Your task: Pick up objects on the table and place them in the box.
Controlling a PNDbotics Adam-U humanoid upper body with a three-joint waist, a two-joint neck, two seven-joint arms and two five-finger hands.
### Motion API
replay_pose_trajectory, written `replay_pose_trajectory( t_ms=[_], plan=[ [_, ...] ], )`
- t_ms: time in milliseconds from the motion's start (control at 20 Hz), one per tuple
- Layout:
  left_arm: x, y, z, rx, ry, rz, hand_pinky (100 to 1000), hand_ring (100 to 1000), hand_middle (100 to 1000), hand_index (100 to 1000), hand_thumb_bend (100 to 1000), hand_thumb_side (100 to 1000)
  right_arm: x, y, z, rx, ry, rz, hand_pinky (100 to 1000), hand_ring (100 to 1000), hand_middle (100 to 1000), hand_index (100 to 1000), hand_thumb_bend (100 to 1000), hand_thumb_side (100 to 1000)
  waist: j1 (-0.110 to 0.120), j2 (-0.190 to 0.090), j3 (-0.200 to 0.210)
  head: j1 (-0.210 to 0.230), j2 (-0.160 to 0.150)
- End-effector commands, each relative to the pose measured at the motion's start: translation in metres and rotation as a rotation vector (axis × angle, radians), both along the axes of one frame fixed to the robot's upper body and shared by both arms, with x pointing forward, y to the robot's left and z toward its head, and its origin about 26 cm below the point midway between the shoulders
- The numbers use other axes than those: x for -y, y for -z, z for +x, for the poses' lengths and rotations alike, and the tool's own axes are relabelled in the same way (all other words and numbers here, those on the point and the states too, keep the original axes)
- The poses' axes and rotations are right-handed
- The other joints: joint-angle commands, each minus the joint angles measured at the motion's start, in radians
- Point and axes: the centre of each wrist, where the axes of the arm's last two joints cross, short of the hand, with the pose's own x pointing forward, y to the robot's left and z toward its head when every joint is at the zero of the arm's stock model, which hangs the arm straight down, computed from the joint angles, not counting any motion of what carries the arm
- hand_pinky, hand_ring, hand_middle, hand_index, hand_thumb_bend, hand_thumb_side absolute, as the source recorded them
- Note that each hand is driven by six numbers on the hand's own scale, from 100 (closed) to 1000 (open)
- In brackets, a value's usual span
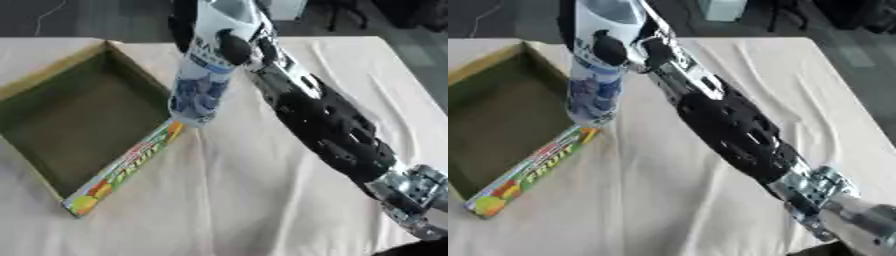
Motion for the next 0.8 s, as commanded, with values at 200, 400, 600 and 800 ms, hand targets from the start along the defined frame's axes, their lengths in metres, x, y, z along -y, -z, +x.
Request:
replay_pose_trajectory(
  t_ms=[200,400,600,800],
  plan=[
    [0.001,-0.026,-0.003,0.07,0.051,-0.016,768,814,849,841,168,1000,0.01,-0.005,0.015,0.161,-0.036,-0.063,100,100,100,100,531,100,0.001,-0.011,0.02,-0.039,-0.001],
    [0.007,-0.038,-0.003,0.09,0.1,-0.031,783,827,848,838,170,1000,0.016,-0.003,0.025,0.153,-0.025,-0.076,100,100,100,100,530,100,-0.005,-0.013,0.043,-0.071,-0.001],
    [0.012,-0.048,-0.003,0.106,0.145,-0.038,785,839,847,837,171,1000,0.02,0.0,0.032,0.156,-0.016,-0.091,100,100,100,100,530,100,-0.013,-0.017,0.065,-0.098,-0.001],
    [0.016,-0.059,-0.004,0.128,0.188,-0.047,787,851,846,833,172,1000,0.021,0.0,0.038,0.162,-0.002,-0.101,100,100,100,100,528,100,-0.024,-0.019,0.09,-0.121,-0.001]
  ],
)
